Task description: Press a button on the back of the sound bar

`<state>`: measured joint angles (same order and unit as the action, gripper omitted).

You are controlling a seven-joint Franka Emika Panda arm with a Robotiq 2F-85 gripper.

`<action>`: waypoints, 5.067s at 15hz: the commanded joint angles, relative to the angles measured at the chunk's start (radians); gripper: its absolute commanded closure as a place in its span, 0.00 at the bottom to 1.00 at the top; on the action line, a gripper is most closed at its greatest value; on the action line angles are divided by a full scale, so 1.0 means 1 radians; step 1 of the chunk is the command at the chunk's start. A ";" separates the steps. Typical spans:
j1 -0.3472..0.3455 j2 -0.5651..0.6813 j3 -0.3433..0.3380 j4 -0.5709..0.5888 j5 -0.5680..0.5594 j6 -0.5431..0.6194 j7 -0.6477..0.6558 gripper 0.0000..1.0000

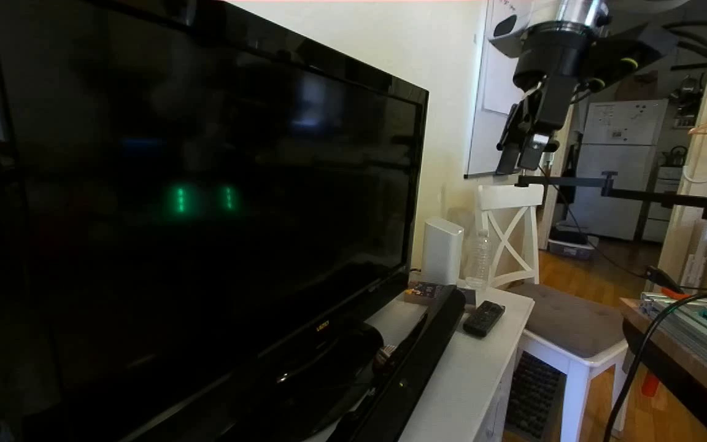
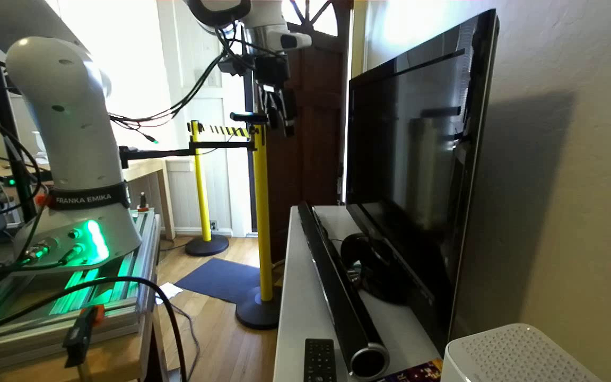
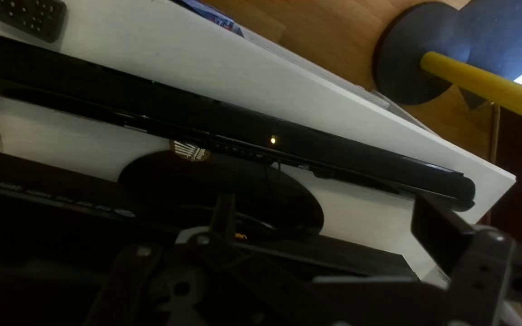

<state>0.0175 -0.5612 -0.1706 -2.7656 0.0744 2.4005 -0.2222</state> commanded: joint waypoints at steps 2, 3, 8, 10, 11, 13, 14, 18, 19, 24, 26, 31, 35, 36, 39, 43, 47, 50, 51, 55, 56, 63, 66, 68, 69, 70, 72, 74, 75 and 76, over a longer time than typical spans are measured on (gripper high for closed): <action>-0.055 0.239 0.000 0.086 -0.005 0.031 0.041 0.25; -0.060 0.289 -0.002 0.107 0.006 0.048 0.049 0.26; -0.115 0.520 0.048 0.200 -0.059 0.179 0.234 0.62; -0.106 0.594 0.056 0.241 -0.056 0.201 0.295 0.76; -0.100 0.627 0.061 0.259 -0.056 0.212 0.326 0.82; -0.086 0.688 0.071 0.283 -0.054 0.264 0.374 0.96; -0.098 0.610 0.064 0.235 -0.035 0.223 0.309 0.79; -0.090 0.680 0.072 0.272 -0.035 0.253 0.343 0.96; -0.090 0.681 0.072 0.273 -0.035 0.253 0.344 0.96; -0.080 0.822 0.058 0.342 -0.062 0.328 0.415 1.00; -0.074 0.889 0.055 0.377 -0.055 0.352 0.425 1.00; -0.022 1.042 0.025 0.470 -0.069 0.424 0.472 1.00; 0.006 1.123 0.012 0.526 -0.047 0.480 0.480 1.00; 0.007 1.136 0.015 0.537 -0.039 0.484 0.480 1.00; 0.010 1.170 0.016 0.570 -0.030 0.478 0.479 1.00; 0.005 1.197 0.025 0.598 -0.020 0.463 0.474 1.00; -0.002 1.213 0.034 0.615 -0.012 0.444 0.469 1.00; 0.001 1.215 0.035 0.622 -0.012 0.424 0.471 1.00; 0.004 1.214 0.032 0.625 -0.013 0.412 0.474 1.00; 0.004 1.214 0.028 0.643 -0.015 0.370 0.484 1.00; 0.003 1.216 0.029 0.646 -0.015 0.362 0.486 1.00; 0.005 1.236 0.026 0.667 -0.019 0.328 0.497 1.00; 0.005 1.249 0.027 0.670 -0.019 0.327 0.500 1.00; 0.008 1.257 0.030 0.674 -0.020 0.326 0.501 1.00; 0.009 1.257 0.030 0.674 -0.020 0.327 0.501 1.00; 0.007 1.249 0.029 0.672 -0.018 0.327 0.501 1.00; 0.004 1.228 0.024 0.667 -0.016 0.331 0.506 1.00; 0.005 1.203 0.016 0.658 -0.017 0.330 0.514 1.00; 0.008 1.194 0.013 0.656 -0.019 0.326 0.518 1.00; 0.010 1.185 0.012 0.654 -0.019 0.322 0.522 1.00</action>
<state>0.0154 0.6567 -0.1489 -2.1099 0.0422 2.7496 0.2774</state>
